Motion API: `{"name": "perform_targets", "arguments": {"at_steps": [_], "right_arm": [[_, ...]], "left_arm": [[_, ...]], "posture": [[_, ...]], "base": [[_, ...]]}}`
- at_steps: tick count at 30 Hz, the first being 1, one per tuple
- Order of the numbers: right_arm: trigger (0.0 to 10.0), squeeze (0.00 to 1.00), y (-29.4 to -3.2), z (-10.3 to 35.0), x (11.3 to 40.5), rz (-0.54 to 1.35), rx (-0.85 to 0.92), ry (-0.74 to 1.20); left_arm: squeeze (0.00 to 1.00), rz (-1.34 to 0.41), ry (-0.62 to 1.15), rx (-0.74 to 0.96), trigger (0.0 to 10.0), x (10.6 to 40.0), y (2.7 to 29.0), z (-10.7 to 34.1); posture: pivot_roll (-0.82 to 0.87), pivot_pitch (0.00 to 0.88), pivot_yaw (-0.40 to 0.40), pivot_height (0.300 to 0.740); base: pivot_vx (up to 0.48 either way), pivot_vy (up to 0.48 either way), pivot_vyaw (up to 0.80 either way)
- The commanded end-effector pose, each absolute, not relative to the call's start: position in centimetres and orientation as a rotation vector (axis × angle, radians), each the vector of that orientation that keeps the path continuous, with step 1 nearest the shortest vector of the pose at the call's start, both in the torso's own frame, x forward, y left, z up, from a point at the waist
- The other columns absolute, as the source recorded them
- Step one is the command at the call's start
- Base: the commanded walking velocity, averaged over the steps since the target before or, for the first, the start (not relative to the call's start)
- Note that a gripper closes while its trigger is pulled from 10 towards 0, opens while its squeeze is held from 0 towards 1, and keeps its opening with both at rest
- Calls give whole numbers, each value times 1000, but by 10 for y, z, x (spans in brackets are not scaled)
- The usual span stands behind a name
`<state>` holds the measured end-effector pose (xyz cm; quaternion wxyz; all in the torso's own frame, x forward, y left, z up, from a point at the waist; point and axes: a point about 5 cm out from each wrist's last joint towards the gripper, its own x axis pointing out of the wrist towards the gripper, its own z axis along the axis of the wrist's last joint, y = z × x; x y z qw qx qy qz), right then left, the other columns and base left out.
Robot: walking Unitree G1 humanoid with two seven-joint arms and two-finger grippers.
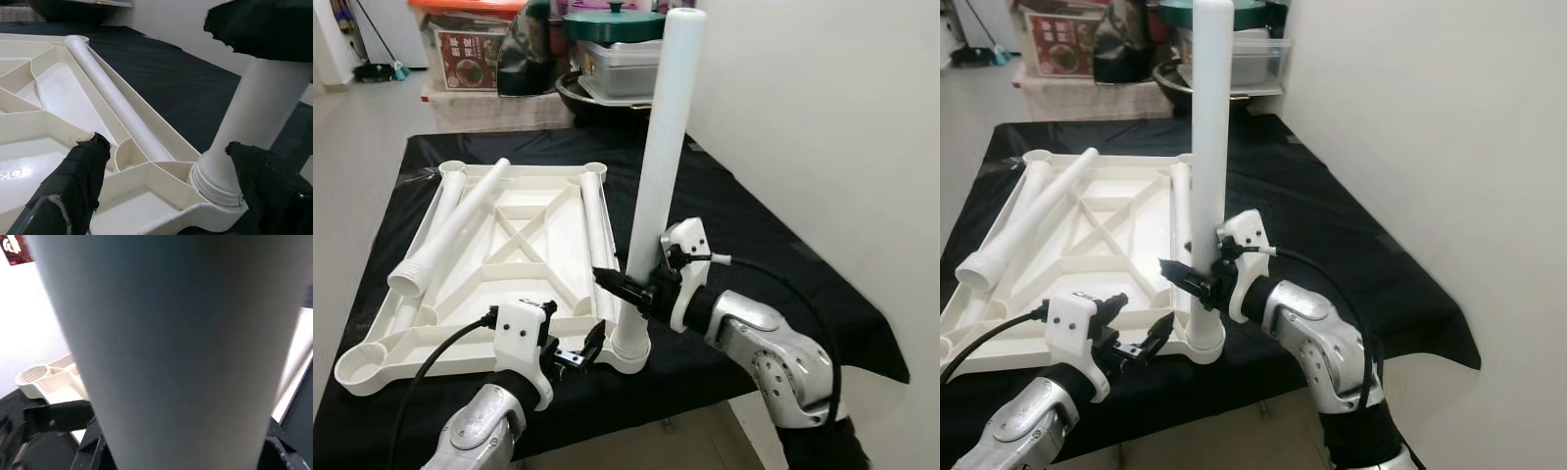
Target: Building children table
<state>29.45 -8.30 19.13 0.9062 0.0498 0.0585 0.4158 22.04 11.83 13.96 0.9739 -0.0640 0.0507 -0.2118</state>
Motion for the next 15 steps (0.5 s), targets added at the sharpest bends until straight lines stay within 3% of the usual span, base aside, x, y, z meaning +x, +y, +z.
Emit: {"name": "perform_targets", "arguments": {"at_steps": [1, 2, 3, 4, 5, 7, 9, 12, 13, 15], "right_arm": [[0, 0, -86, 177, 298, 815, 134, 211], [0, 0, -107, 160, 321, 473, 139, 299], [0, 0, -107, 160, 321, 473, 139, 299], [0, 0, -120, 152, 326, 277, 166, 336], [0, 0, -120, 152, 326, 277, 166, 336], [0, 0, -130, 144, 325, 83, 194, 368], [0, 0, -130, 144, 322, 53, 197, 365], [0, 0, -110, 156, 314, 47, 205, 321], [2627, 0, -101, 161, 312, 59, 213, 310], [2627, 0, -93, 165, 311, 80, 210, 303]], "left_arm": [[0, -425, 109, -133, 10000, 220, 119, 139], [0, -426, 111, -134, 10000, 219, 119, 138], [0, -426, 111, -134, 10000, 219, 119, 138], [0, -427, 114, -138, 10000, 218, 119, 137], [0, -427, 114, -138, 10000, 218, 119, 137], [0, -429, 116, -141, 10000, 219, 118, 136], [0, -429, 117, -141, 10000, 219, 118, 136], [0, -441, 124, -144, 10000, 218, 116, 134], [0, -442, 125, -144, 10000, 218, 116, 134], [0, -442, 125, -143, 10000, 218, 115, 133]], "posture": [[185, 0, -102, 740], [180, 0, -102, 740], [180, 0, -102, 740], [180, 0, -101, 740], [180, 0, -101, 740], [181, 0, -99, 740], [181, 0, -99, 740], [172, 0, -92, 740], [174, 0, -94, 740], [175, 0, -94, 740]], "base": [[0, 0, 0], [0, 0, 0], [0, 0, 0], [0, 0, 0], [0, 0, 0], [0, 0, 0], [0, 0, 0], [0, 0, 0], [0, 0, 0], [0, 0, 0]]}}
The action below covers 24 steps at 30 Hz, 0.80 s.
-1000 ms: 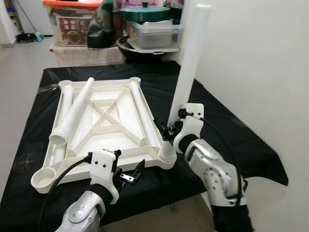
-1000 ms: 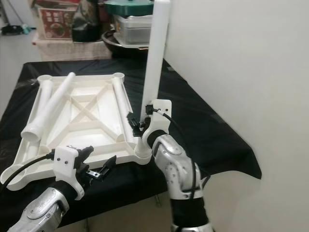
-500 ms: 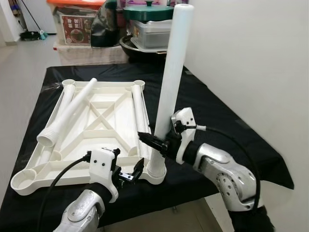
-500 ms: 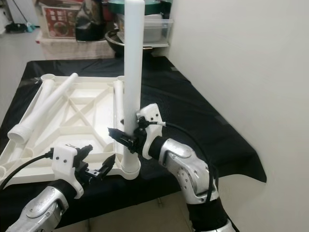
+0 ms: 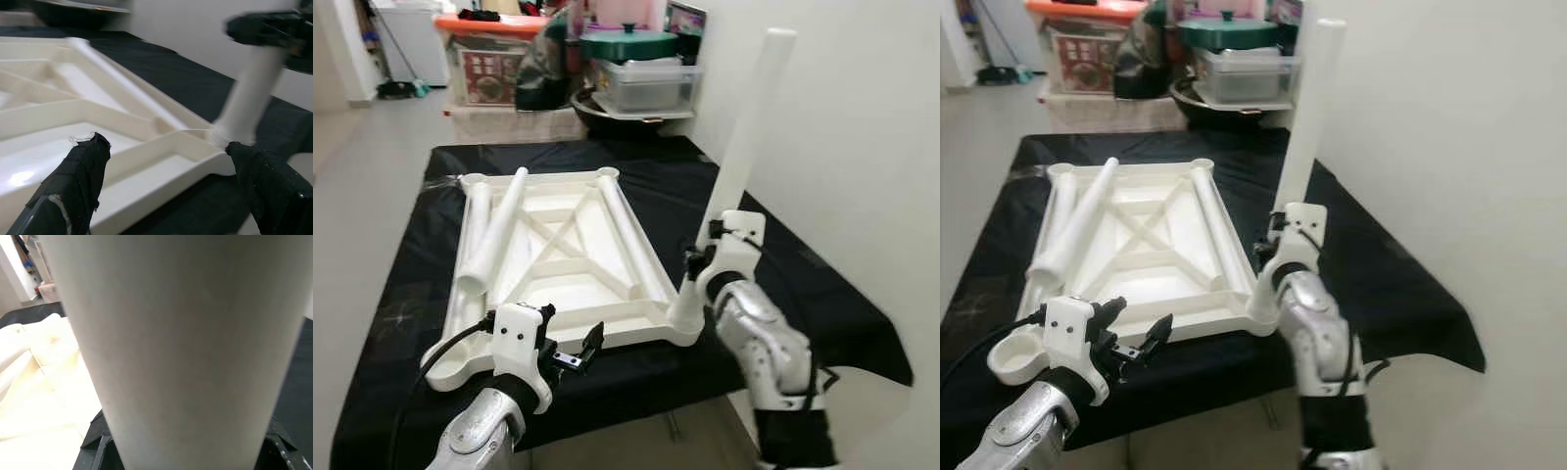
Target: Building children table
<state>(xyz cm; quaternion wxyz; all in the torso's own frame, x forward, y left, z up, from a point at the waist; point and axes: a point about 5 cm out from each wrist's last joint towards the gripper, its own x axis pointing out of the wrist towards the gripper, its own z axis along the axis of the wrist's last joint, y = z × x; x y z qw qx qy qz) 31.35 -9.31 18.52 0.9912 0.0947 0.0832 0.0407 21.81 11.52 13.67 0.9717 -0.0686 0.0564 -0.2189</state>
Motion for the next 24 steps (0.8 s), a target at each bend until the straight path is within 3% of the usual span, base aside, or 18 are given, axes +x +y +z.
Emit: {"name": "perform_targets", "arguments": {"at_steps": [1, 3, 4, 8, 9, 10, 11, 12, 16, 22, 23, 24], "right_arm": [[10000, 0, -78, 173, 309, 132, 203, 277], [10000, 0, -73, 178, 309, 152, 212, 253], [10000, 1000, -71, 183, 309, 177, 226, 222], [10000, 1000, -71, 188, 309, 221, 243, 186], [10000, 875, -74, 190, 310, 270, 228, 177], [10000, 875, -76, 192, 310, 299, 216, 175], [10000, 0, -80, 195, 308, 407, 204, 153], [10000, 0, -80, 195, 308, 407, 204, 153], [10000, 0, -95, 200, 290, 784, 125, 85], [10000, 0, -107, 192, 280, 962, 34, 75], [0, 0, -121, 191, 292, 944, -2, 86], [0, 0, -121, 191, 292, 944, -2, 86]], "left_arm": [[0, -446, 122, -142, 10000, 217, 113, 134], [0, -448, 120, -143, 10000, 216, 112, 135], [0, -448, 119, -144, 10000, 217, 112, 136], [0, -447, 117, -146, 10000, 217, 113, 136], [0, -448, 114, -146, 10000, 218, 113, 137], [0, -450, 112, -146, 10000, 219, 113, 137], [0, -450, 112, -147, 10000, 219, 113, 138], [0, -450, 112, -147, 10000, 219, 113, 138], [0, -451, 109, -151, 10000, 221, 112, 138], [0, -448, 105, -154, 10000, 222, 112, 139], [0, -450, 101, -151, 10000, 223, 112, 140], [0, -450, 101, -151, 10000, 223, 112, 140]], "posture": [[174, 0, -92, 740], [172, 0, -93, 740], [170, 0, -93, 740], [169, 0, -95, 740], [165, 0, -95, 740], [165, 0, -95, 740], [158, 0, -93, 740], [158, 0, -93, 740], [159, 0, -97, 740], [166, 0, -98, 740], [169, 0, -97, 740], [169, 0, -97, 740]], "base": [[0, 0, 0], [0, 0, 0], [0, 0, 0], [0, 0, 0], [0, 0, 0], [0, 0, 0], [0, 0, 0], [0, 0, 0], [0, 0, 0], [0, 0, 0], [0, 0, 0], [0, 0, 0]]}}
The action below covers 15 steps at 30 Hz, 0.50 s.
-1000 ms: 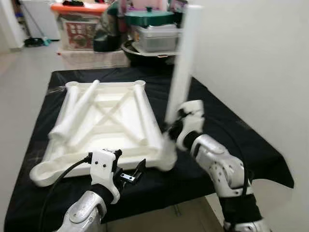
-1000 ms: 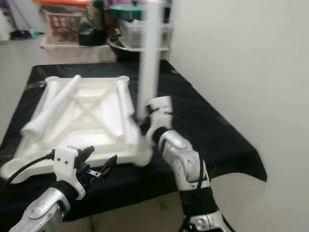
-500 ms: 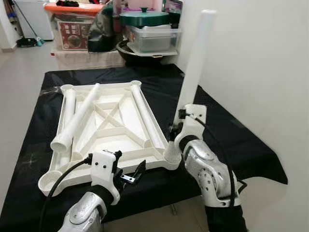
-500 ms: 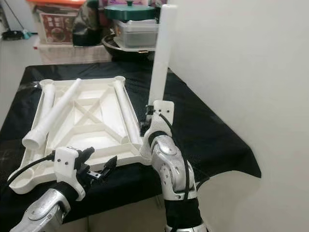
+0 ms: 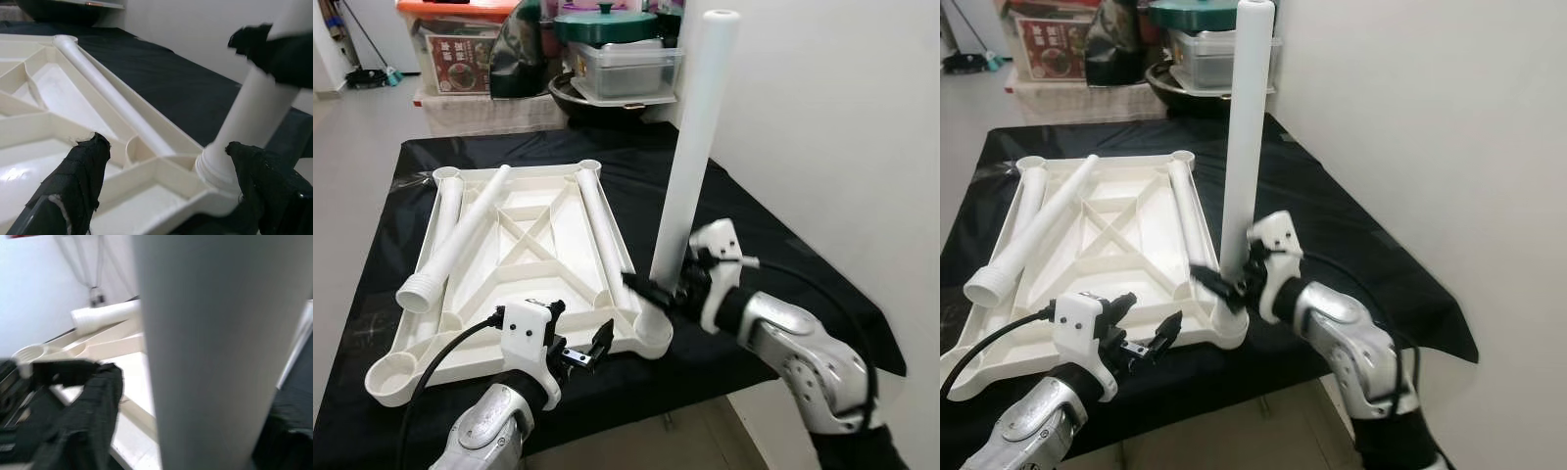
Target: Building children table
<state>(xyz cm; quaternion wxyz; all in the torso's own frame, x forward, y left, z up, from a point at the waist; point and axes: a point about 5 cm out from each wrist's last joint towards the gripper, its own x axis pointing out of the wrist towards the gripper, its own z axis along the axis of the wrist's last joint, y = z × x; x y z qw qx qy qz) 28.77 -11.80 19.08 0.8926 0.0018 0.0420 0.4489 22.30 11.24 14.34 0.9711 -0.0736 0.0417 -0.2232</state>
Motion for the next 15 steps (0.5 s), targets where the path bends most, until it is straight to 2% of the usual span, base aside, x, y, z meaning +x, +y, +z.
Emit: {"name": "perform_targets", "arguments": {"at_steps": [1, 3, 5, 6, 7, 9, 15], "right_arm": [[0, 0, -127, 193, 299, 914, -8, 89], [0, 0, -134, 195, 309, 848, -23, 92], [0, 0, -152, 193, 334, 546, -25, 136], [0, 0, -152, 193, 334, 546, -25, 136], [0, 0, -165, 189, 346, 318, -28, 160], [0, 0, -167, 180, 344, 173, 6, 182], [0, 0, -158, 167, 332, 40, 56, 200]], "left_arm": [[0, -451, 100, -150, 10000, 223, 112, 141], [0, -451, 100, -149, 10000, 223, 112, 141], [0, -449, 101, -150, 10000, 222, 112, 141], [0, -449, 101, -150, 10000, 222, 112, 141], [0, -446, 101, -152, 10000, 221, 111, 141], [0, -443, 104, -160, 10000, 220, 110, 140], [0, -442, 106, -164, 10000, 220, 111, 140]], "posture": [[169, 0, -97, 740], [169, 0, -99, 740], [169, 0, -103, 740], [169, 0, -103, 740], [169, 0, -103, 740], [168, 0, -106, 740], [172, 0, -103, 740]], "base": [[0, 0, 0], [0, 0, 0], [0, 0, 0], [0, 0, 0], [0, 0, 0], [0, 0, 0], [0, 0, 0]]}}
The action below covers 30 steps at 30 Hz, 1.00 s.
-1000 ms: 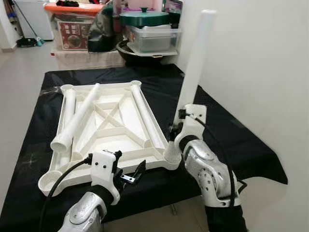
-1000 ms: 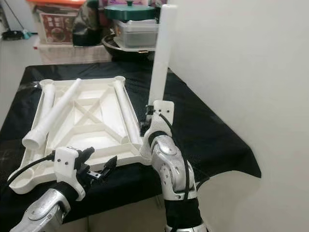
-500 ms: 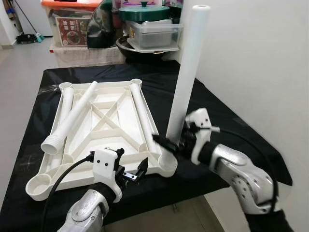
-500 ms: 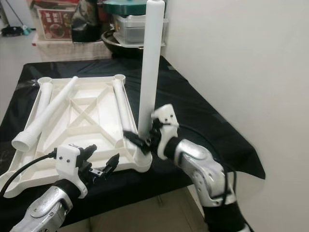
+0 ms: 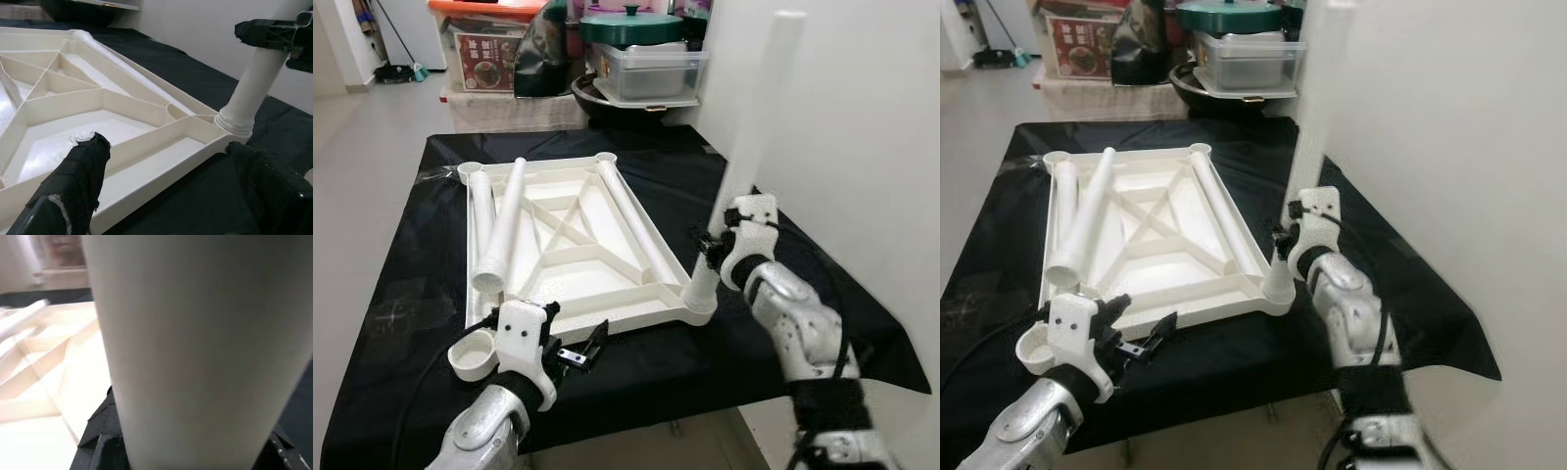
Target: Building children table
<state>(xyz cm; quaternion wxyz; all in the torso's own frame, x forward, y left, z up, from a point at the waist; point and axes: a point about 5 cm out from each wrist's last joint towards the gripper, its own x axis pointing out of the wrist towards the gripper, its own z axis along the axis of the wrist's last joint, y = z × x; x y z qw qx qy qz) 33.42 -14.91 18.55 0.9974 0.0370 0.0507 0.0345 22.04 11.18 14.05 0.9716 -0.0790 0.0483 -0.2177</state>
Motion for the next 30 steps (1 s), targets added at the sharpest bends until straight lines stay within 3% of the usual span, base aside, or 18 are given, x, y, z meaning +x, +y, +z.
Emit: {"name": "perform_targets", "arguments": {"at_steps": [1, 3, 4, 5, 7, 8, 9, 10, 15, 16, 18, 19, 21, 30], "right_arm": [[0, 0, -147, 163, 325, -21, 79, 206], [0, 0, -132, 161, 321, -40, 105, 227], [6314, 0, -116, 161, 319, -17, 119, 242], [10000, 0, -100, 166, 318, 37, 128, 234], [10000, 0, -100, 166, 318, 37, 128, 234], [10000, 0, -84, 176, 318, 114, 148, 197], [10000, 0, -84, 176, 318, 114, 148, 197], [10000, 1000, -81, 180, 318, 133, 159, 179], [10000, 1000, -93, 196, 319, 166, 131, 125], [10000, 0, -98, 202, 320, 274, 131, 112], [10000, 0, -110, 216, 318, 512, 105, 71], [10000, 0, -110, 216, 318, 512, 105, 71], [10000, 0, -126, 230, 308, 775, 2, 16], [10000, 0, -142, 220, 326, 810, -64, 93]], "left_arm": [[0, -444, 109, -163, 10000, 220, 112, 139], [0, -445, 113, -162, 10000, 221, 113, 138], [0, -450, 115, -160, 10000, 221, 112, 137], [0, -454, 115, -160, 10000, 222, 112, 137], [0, -454, 115, -160, 10000, 222, 112, 137], [0, -459, 115, -161, 10000, 222, 111, 137], [0, -459, 115, -161, 10000, 222, 111, 137], [0, -460, 116, -162, 10000, 222, 111, 136], [0, -457, 116, -167, 10000, 224, 112, 136], [0, -458, 118, -169, 10000, 224, 112, 135], [0, -460, 120, -171, 10000, 224, 112, 133], [0, -460, 120, -171, 10000, 224, 112, 133], [0, -461, 119, -174, 10000, 225, 111, 132], [0, -462, 111, -184, 10000, 226, 109, 132]], "posture": [[168, 0, -97, 740], [164, 0, -94, 740], [163, 0, -91, 740], [163, 0, -91, 740], [163, 0, -91, 740], [159, 0, -92, 740], [159, 0, -92, 740], [159, 0, -92, 740], [156, 0, -96, 740], [150, 0, -95, 740], [151, 0, -99, 740], [151, 0, -99, 740], [146, 0, -102, 740], [153, 0, -115, 740]], "base": [[0, 0, 0], [0, 0, 0], [0, 0, 0], [0, 0, 0], [0, 0, 0], [0, 0, 0], [0, 0, 0], [0, 0, 0], [0, 0, 0], [0, 0, 0], [0, 0, 0], [0, 0, 0], [0, 0, 0], [0, 0, 0]]}}
